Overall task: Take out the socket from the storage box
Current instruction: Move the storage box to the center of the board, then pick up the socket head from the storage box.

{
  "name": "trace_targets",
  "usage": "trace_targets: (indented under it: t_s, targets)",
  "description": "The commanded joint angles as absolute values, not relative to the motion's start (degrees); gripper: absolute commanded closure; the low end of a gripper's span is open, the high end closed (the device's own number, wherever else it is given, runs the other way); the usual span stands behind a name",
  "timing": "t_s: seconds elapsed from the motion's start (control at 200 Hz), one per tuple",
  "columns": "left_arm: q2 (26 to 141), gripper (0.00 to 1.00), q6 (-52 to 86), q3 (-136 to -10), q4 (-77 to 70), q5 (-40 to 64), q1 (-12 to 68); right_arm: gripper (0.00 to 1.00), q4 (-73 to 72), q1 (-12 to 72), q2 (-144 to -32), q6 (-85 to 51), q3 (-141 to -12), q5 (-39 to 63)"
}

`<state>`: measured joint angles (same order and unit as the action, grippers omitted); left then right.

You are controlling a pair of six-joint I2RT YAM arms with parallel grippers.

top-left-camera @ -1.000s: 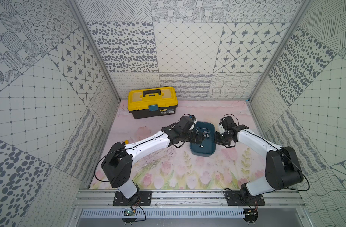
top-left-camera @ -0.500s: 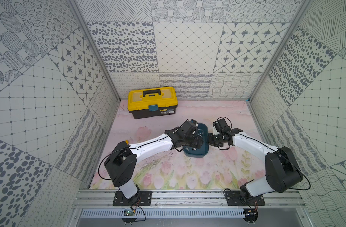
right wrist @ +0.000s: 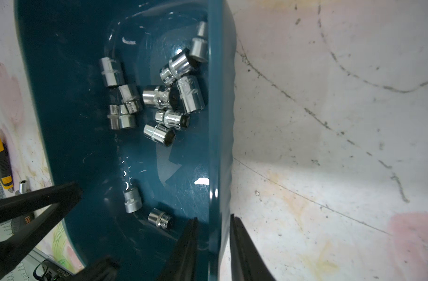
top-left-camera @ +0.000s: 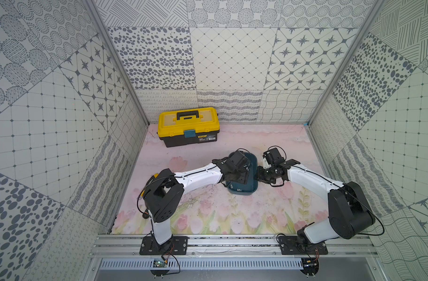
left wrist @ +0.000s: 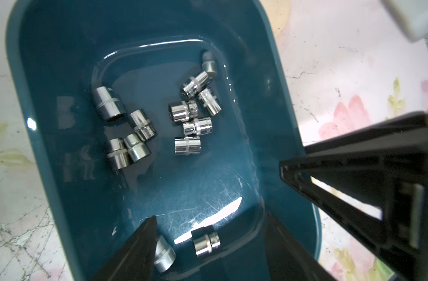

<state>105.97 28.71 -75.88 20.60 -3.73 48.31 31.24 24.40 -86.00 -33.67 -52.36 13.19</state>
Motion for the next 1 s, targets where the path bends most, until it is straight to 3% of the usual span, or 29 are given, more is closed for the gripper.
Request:
trace_targets:
  t_s: [0.0,0.22,0.64,0.996]
  targets:
    - [109.77,0.33,28.43,-78.9,23.91,-7.01,48.59,0.72,31.46,24.71,-86.86,-32.86,-52.65,13.71]
    - [113.25,0.43,27.59,-81.37,23.91,-8.67,48.54,0.7,33.49,24.37,-84.32,-32.0,-53.32,12.79]
    - [118.0,0.46,24.29,-84.04,23.47,-12.1,48.65,0.65,38.83,20.59,-75.67,-29.32,-53.21,12.18]
    - [120.99,0.49,22.72,-85.9,21.59,-12.04,48.66,0.65,38.6,19.07,-75.11,-28.21,-51.33,14.3]
